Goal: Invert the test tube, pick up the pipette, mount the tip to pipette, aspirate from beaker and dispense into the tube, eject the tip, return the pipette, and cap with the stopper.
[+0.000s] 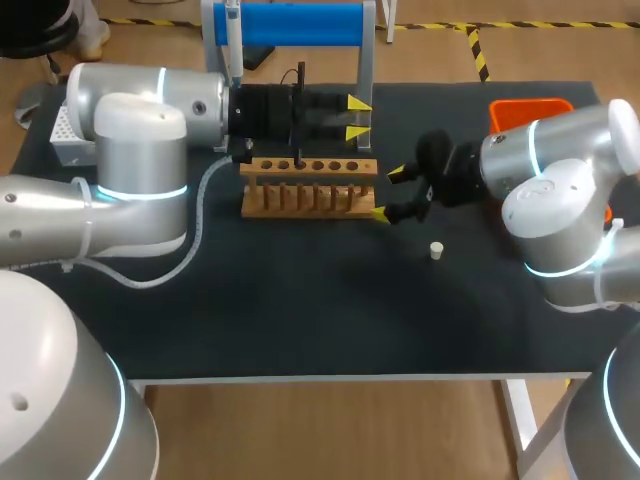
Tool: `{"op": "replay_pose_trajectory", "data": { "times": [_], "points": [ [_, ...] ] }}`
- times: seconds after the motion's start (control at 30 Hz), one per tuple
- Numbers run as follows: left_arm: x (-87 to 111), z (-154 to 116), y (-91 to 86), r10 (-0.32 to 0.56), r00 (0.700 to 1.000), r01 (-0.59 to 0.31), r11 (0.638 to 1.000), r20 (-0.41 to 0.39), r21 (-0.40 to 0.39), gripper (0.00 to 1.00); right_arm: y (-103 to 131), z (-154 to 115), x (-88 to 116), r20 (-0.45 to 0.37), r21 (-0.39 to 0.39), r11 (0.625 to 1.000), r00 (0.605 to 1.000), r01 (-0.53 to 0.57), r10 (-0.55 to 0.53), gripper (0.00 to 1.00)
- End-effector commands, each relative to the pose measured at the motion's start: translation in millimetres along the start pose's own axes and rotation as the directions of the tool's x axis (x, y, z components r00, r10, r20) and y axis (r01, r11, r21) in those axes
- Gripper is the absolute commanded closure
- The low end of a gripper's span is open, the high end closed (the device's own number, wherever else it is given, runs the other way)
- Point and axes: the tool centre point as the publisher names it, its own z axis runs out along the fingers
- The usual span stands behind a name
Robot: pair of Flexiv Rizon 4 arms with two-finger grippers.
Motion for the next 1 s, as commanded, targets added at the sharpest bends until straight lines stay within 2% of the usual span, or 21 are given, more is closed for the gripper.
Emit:
{"op": "replay_pose_trajectory", "data": {
  "times": [0.03, 0.2, 0.4, 0.77, 0.93, 1.0],
  "points": [
    [-6.0, -7, 3.0, -0.039, 0.999, 0.039, 0.999, -0.034, 0.013, 1.00, 0, -1, 0, -0.001, 0.001, 1.000, 1.000, 0.000, 0.000, 0.00],
    [-11.1, -16, 6.0, -0.103, 0.994, 0.103, 0.995, -0.041, 0.013, 1.00, 0, -1, 0, -0.001, 0.001, 1.000, 1.000, 0.000, 0.000, 0.00],
    [-16.8, -21, 16.2, -0.227, 0.973, 0.227, 0.974, -0.048, 0.001, 1.00, 0, -1, 0, -0.001, 0.001, 1.000, 1.000, 0.000, 0.000, 0.00],
    [-35.8, -30, 32.0, -0.418, 0.907, 0.419, 0.908, -0.059, 0.019, 1.00, 0, -1, 0, -0.001, 0.001, 1.000, 1.000, 0.000, 0.000, 0.00],
    [-49.3, -32, 31.2, -0.487, 0.871, 0.490, 0.869, -0.057, 0.064, 1.00, 0, -1, 0, -0.001, 0.001, 1.000, 1.000, 0.000, 0.000, 0.00],
    [-52.9, -33, 31.2, -0.496, 0.865, 0.500, 0.864, -0.071, 0.054, 1.00, 0, -1, 0, -0.001, 0.001, 1.000, 1.000, 0.000, 0.000, 0.00]
  ]
}}
